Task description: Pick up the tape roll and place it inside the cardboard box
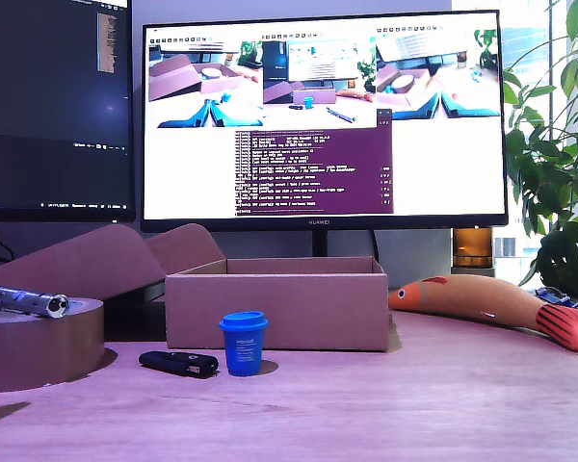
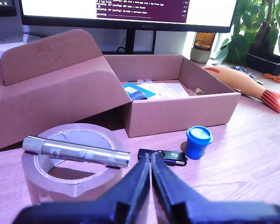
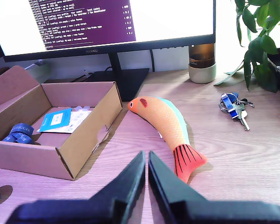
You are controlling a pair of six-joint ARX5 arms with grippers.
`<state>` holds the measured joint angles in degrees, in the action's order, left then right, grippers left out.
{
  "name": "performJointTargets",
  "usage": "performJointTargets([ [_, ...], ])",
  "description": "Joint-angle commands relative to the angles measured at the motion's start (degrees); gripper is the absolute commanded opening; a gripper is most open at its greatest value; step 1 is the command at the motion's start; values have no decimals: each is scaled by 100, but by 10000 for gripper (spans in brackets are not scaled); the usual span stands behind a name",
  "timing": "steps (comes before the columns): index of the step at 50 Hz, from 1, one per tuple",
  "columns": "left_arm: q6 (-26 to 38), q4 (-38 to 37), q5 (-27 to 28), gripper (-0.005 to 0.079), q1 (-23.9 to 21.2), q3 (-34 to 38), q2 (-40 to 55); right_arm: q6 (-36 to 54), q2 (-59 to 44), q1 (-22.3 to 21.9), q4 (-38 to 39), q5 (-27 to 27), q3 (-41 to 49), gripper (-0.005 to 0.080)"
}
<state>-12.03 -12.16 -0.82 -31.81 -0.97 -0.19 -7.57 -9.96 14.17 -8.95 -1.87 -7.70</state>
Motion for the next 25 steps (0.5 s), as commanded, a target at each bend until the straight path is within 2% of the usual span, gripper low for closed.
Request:
performJointTargets([
  [1,-155,190,33,-19,22,105,-55,-146,-24,-31,-649,42,15,-10],
  [15,-155,184,-35,-19,22,105,-55,-144,-24,-31,-636,149,13,-10],
  [25,-157,144,13,-19,22,105,-55,-168,-37,4,-437,1123,13,-10],
])
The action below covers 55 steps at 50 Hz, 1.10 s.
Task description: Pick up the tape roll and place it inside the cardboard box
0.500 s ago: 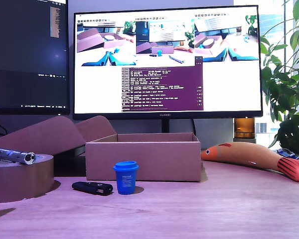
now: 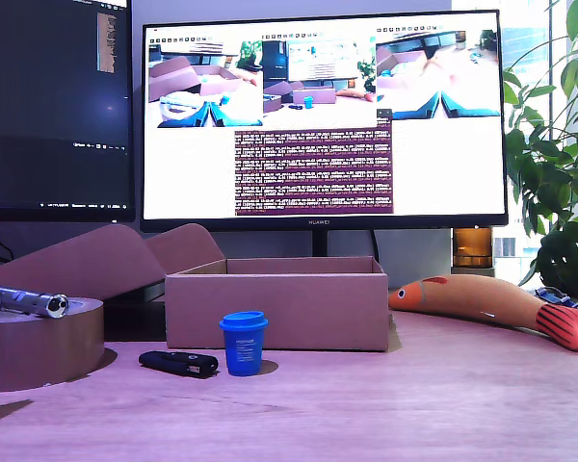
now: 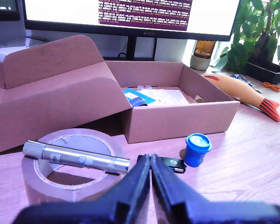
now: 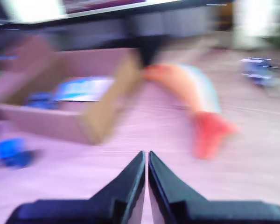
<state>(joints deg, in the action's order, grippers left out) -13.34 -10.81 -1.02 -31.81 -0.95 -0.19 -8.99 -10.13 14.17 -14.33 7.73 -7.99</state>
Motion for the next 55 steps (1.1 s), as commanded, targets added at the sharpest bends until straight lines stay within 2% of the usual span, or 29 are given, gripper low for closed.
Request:
performJointTargets([
  [1,-24,2,42,-19,22,103,-55,-28,-20,15,116,219,42,-10],
  [8,-13,-103,101,-19,22,24,-55,-142,-24,197,125,490,42,-10],
  [15,334,-409,212,-19,22,-208,-55,-160,-101,468,129,872,42,-11],
  [31,282,-461,247,-19,20,-437,-35,-306,-656,1436,267,1462,39,-10],
  [41,280,-544,129,-19,20,-640,267,-247,-1104,2192,560,1488,39,-11],
  [49,343,-501,-61,-19,22,-942,863,-157,-1443,2693,914,1451,37,-10],
  [55,505,-501,-50,-19,20,-1123,1364,-133,-1663,2876,1305,1008,37,-11],
])
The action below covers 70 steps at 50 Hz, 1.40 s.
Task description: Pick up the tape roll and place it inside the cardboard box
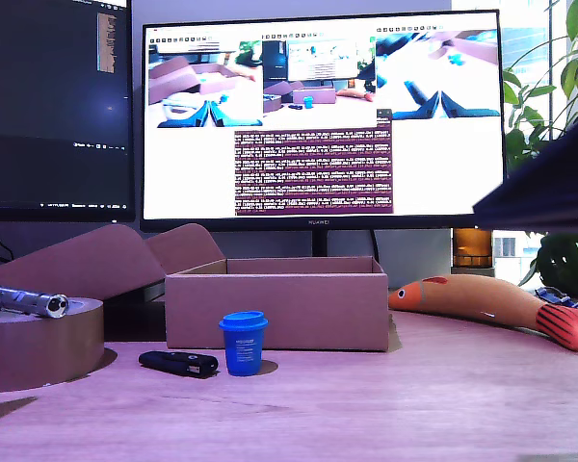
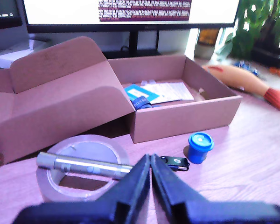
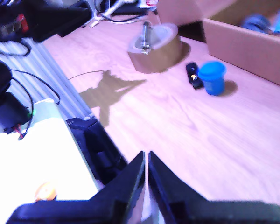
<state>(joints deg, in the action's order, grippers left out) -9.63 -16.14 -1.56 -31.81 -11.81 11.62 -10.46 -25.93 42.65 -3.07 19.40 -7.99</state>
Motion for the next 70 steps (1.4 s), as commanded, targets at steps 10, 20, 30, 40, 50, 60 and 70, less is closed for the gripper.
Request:
performJointTargets([
  [10,428,122,173,-19,20,-299,953,-9,-380,46,675,-494,37,-10],
  [20,2212,-33,503,-19,20,-844,1493,87,-533,44,732,-494,37,-10],
  [30,4767,-1110,570,-20,20,-1810,2192,341,-540,44,704,-494,37,-10],
  [40,6983,-2216,511,-20,22,-2634,3303,883,-540,42,619,-487,37,-10],
  [50,7737,-2577,225,13,212,-3213,4457,1375,-540,44,568,-400,37,-10],
  [60,7910,-2468,-87,390,507,-3447,5110,1401,-540,44,529,-286,37,-10],
  [70,8808,-2387,-157,373,717,-3484,5414,1504,-540,44,535,-280,37,-10],
])
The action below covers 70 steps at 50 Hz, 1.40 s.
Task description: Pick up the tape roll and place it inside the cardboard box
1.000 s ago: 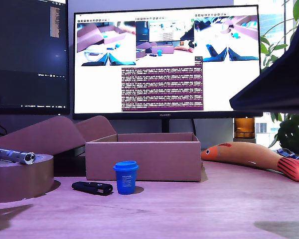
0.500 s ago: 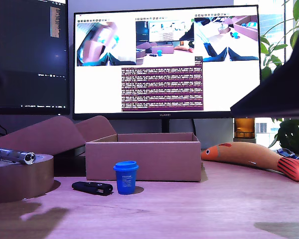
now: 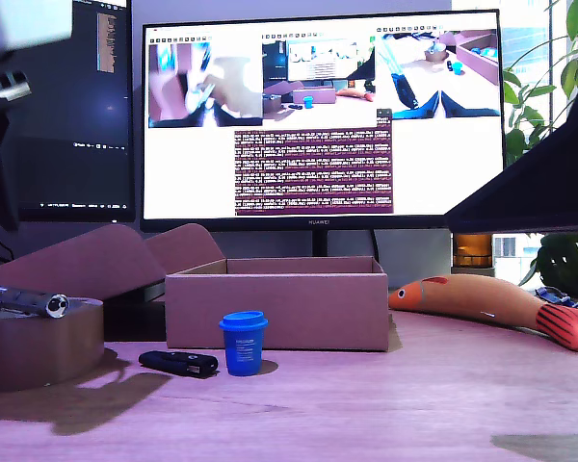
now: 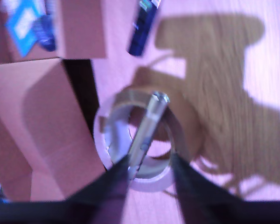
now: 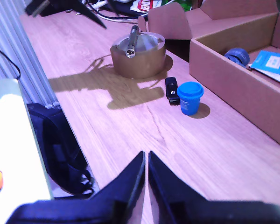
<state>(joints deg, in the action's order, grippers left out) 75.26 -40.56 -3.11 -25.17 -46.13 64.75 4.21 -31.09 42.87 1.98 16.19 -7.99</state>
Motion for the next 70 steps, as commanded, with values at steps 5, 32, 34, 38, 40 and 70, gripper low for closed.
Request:
performJointTargets([
  [5,437,173,-17,373,195,-55,256,35,-24,24,33,42,37,-10],
  [32,957,833,223,372,407,-63,879,33,-24,24,55,188,37,-10],
  [34,1043,809,223,372,407,-63,914,33,-24,24,68,192,37,-10],
  [38,1075,785,223,372,407,-63,1025,33,-24,24,87,192,37,-10],
  [40,1075,793,221,372,407,-63,1075,33,-24,24,107,192,37,-10],
  [70,1231,1064,199,288,407,-63,1541,35,-22,24,157,236,37,-10],
])
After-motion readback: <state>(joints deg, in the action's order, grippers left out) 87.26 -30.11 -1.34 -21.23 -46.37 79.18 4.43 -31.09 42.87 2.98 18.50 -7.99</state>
